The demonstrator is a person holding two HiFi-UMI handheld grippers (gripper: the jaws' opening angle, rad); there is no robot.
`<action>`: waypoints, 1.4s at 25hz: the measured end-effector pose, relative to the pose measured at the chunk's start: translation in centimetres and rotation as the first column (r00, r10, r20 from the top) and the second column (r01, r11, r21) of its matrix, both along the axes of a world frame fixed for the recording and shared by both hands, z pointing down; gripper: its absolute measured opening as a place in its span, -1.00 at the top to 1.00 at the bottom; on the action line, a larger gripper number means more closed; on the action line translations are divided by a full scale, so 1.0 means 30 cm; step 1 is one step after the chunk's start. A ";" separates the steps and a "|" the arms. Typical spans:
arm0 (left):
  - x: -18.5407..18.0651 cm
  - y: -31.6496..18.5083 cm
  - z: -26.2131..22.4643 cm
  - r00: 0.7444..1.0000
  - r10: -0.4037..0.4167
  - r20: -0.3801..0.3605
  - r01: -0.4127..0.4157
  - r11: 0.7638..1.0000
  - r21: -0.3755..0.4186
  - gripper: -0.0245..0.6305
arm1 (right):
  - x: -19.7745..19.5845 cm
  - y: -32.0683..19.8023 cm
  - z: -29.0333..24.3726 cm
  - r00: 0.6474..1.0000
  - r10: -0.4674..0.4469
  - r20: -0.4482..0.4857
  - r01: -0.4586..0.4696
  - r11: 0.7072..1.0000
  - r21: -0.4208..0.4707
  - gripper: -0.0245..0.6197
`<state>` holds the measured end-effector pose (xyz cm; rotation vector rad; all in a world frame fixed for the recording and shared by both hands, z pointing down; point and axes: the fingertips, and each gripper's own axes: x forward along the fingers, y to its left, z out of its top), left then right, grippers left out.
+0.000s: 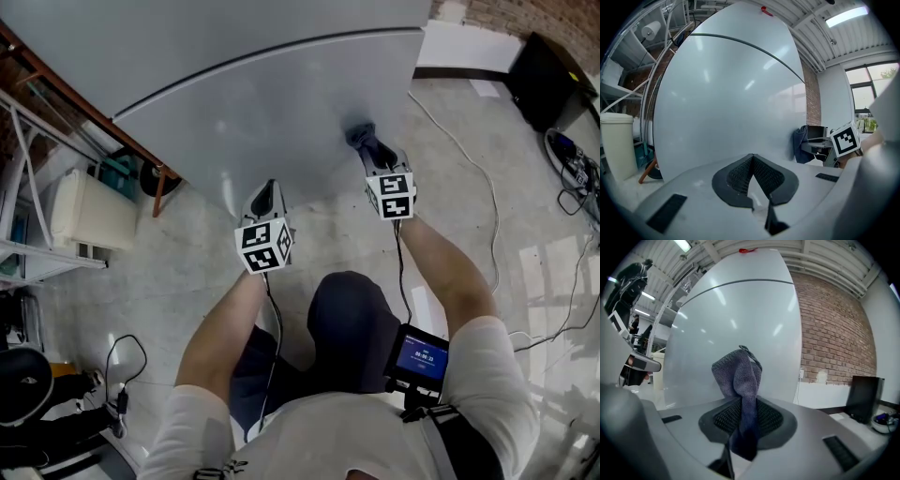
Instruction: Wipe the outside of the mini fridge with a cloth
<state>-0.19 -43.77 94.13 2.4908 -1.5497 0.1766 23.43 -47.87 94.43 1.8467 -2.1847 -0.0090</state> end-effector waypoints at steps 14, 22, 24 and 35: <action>0.009 -0.004 0.013 1.000 0.007 -0.001 -0.007 1.000 -0.007 0.92 | 0.075 -0.008 0.027 0.997 0.070 0.026 -0.069 0.997 -0.043 0.66; -0.013 0.006 0.007 1.000 0.003 -0.010 -0.003 1.000 0.000 0.92 | 0.069 0.004 0.020 0.997 0.076 0.022 -0.074 0.995 -0.059 0.66; -0.021 0.003 0.005 1.000 0.001 -0.016 -0.001 1.000 0.003 0.92 | 0.062 0.011 0.013 0.997 0.077 0.024 -0.076 0.996 -0.052 0.66; -0.088 0.032 -0.215 1.000 0.025 -0.013 -0.026 0.997 -0.072 0.92 | -0.066 0.088 -0.196 0.998 0.056 0.033 -0.051 0.989 -0.141 0.66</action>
